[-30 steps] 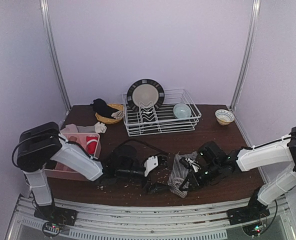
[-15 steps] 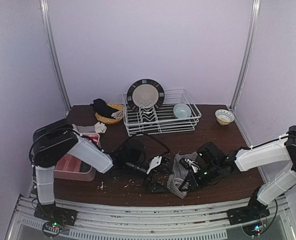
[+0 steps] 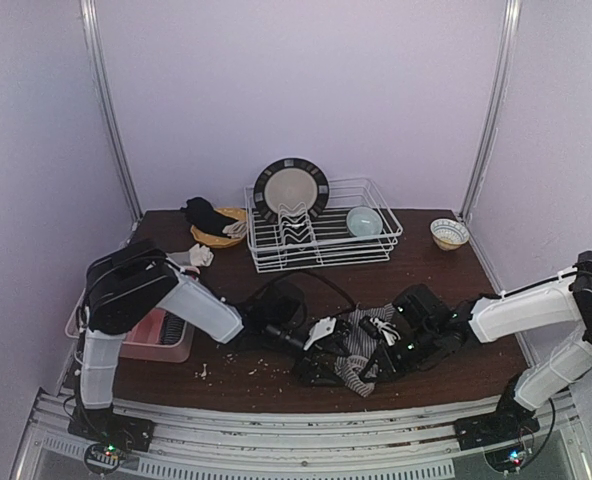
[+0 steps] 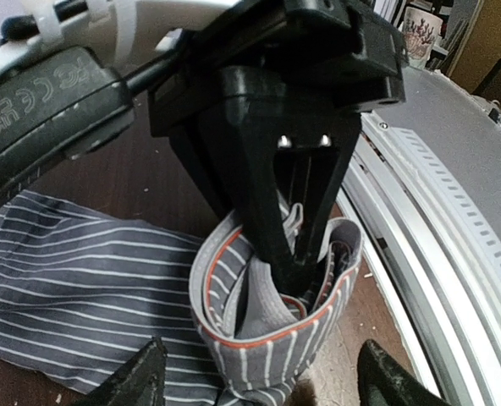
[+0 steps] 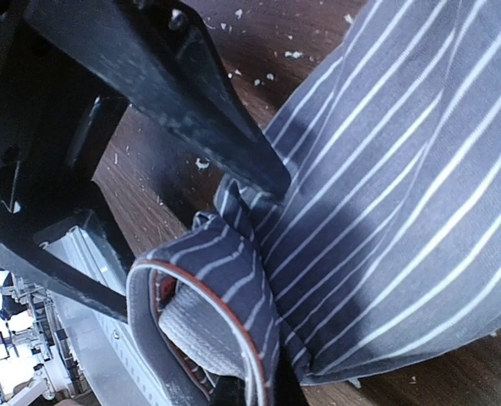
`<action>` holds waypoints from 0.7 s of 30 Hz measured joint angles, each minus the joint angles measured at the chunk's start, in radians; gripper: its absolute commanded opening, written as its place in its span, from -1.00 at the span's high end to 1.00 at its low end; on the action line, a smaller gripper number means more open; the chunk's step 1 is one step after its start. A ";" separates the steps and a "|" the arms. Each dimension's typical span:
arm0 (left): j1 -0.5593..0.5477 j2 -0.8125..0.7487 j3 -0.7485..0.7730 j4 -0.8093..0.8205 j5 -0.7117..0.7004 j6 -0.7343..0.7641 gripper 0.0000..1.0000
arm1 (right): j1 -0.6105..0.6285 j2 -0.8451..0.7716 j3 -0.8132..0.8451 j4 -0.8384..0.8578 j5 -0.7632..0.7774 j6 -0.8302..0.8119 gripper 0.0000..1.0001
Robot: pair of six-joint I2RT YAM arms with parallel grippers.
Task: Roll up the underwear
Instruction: Roll the underwear at the center of the board.
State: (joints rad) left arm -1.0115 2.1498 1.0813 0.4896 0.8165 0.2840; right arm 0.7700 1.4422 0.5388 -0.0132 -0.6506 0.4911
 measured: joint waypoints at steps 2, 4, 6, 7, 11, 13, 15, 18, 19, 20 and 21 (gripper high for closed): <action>0.000 0.010 0.006 -0.001 -0.001 -0.009 -0.34 | 0.006 0.000 0.008 -0.012 0.008 -0.006 1.00; 0.000 0.012 0.007 0.000 -0.002 -0.018 -0.26 | 0.013 0.000 0.016 -0.021 0.019 -0.013 1.00; 0.000 0.012 0.008 0.001 -0.003 -0.028 -0.20 | 0.018 0.001 0.021 -0.026 0.024 -0.016 1.00; 0.000 0.012 0.009 0.001 -0.003 -0.032 -0.17 | 0.019 0.002 0.024 -0.029 0.027 -0.018 1.00; 0.000 0.016 0.021 0.000 -0.002 -0.048 -0.03 | 0.027 0.008 0.033 -0.034 0.038 -0.020 1.00; 0.000 0.026 0.039 -0.006 -0.001 -0.058 0.11 | 0.031 0.013 0.035 -0.036 0.045 -0.020 1.00; 0.000 0.034 0.056 -0.016 0.002 -0.068 0.41 | 0.032 0.017 0.039 -0.039 0.049 -0.021 1.00; 0.000 0.041 0.070 -0.027 0.008 -0.085 0.82 | 0.034 0.023 0.045 -0.043 0.055 -0.021 1.00; 0.000 0.043 0.076 -0.032 0.010 -0.093 0.93 | 0.035 0.023 0.045 -0.045 0.059 -0.021 0.95; 0.000 0.046 0.082 -0.042 0.014 -0.089 1.00 | 0.037 0.022 0.045 -0.048 0.066 -0.021 0.75; 0.000 0.047 0.089 -0.052 0.016 -0.096 1.00 | 0.040 0.022 0.045 -0.051 0.073 -0.021 0.47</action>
State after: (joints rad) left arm -1.0119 2.1971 1.1706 0.4374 0.8322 0.1883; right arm 0.8097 1.4639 0.5842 -0.0647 -0.5777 0.4706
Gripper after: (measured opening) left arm 0.065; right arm 0.034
